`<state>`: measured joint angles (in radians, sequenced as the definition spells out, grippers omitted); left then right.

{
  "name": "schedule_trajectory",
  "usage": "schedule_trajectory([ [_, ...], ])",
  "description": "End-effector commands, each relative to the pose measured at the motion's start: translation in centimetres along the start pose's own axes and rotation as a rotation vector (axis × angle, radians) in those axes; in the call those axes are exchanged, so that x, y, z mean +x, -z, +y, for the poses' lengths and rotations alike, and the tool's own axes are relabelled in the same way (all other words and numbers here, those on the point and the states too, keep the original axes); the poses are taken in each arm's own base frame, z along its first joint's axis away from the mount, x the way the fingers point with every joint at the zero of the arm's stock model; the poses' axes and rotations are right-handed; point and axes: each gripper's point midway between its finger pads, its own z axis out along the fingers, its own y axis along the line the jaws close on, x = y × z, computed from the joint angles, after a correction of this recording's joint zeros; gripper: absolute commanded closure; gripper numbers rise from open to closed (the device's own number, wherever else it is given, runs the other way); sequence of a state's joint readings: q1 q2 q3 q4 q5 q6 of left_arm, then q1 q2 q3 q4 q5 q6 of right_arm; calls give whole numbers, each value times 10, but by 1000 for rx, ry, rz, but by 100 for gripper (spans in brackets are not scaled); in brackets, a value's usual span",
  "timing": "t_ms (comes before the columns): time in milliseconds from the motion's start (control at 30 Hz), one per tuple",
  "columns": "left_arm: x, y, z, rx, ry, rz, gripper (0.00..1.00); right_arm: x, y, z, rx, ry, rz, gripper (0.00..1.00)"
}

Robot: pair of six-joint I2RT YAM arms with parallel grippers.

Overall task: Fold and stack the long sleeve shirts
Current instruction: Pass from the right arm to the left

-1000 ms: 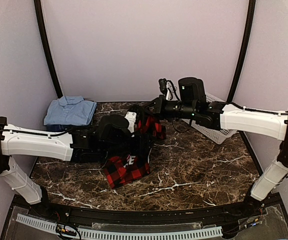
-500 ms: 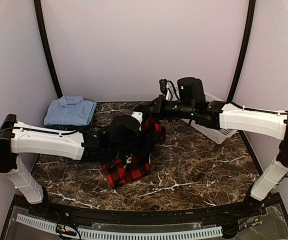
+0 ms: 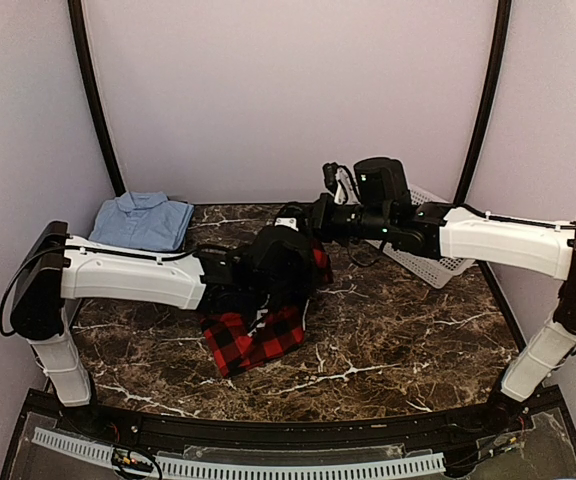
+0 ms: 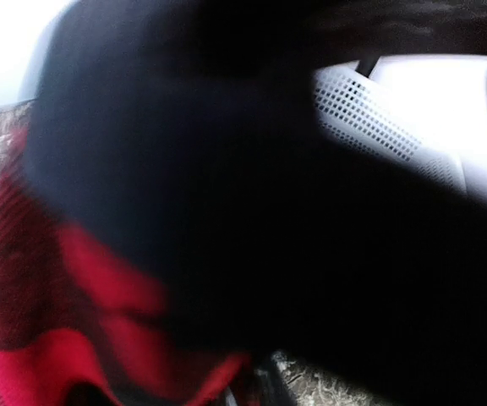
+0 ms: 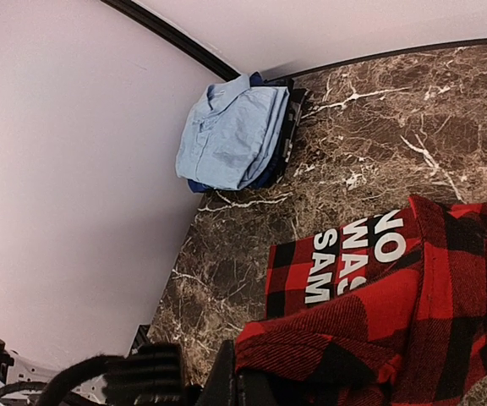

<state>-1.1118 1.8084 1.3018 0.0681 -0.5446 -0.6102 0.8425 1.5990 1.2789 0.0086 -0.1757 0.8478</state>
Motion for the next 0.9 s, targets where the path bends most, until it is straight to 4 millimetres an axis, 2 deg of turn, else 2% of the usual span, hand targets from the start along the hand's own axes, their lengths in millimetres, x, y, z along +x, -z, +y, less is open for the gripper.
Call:
schedule_trajectory([
  [0,-4,4,10,-16,-19,9,99,-15,17,35,-94,41,-61,100],
  [167,-35,35,5,59,-11,-58,100,-18,12,23,-31,107,-58,100],
  [267,-48,53,14,48,-3,-84,100,-20,10,6,30,152,-34,87],
  [367,-67,73,32,12,24,-107,100,-24,10,-3,49,201,-14,70],
  [433,-76,81,49,-21,54,-102,100,-27,13,-5,62,244,-10,50],
  [500,-84,86,67,-51,82,-98,100,-29,18,-8,87,284,-17,34],
  [533,-87,86,79,-76,94,-91,100,-31,22,-8,96,300,-26,28],
  [600,-97,94,91,-88,108,-94,100,-33,31,-13,120,333,-43,18],
  [700,-111,101,103,-113,114,-103,100,-33,44,-33,185,362,-67,7],
  [733,-113,102,110,-125,117,-95,100,-28,48,-45,212,368,-60,4],
  [867,-127,105,122,-128,130,-86,100,-9,59,-83,289,389,-35,1],
])
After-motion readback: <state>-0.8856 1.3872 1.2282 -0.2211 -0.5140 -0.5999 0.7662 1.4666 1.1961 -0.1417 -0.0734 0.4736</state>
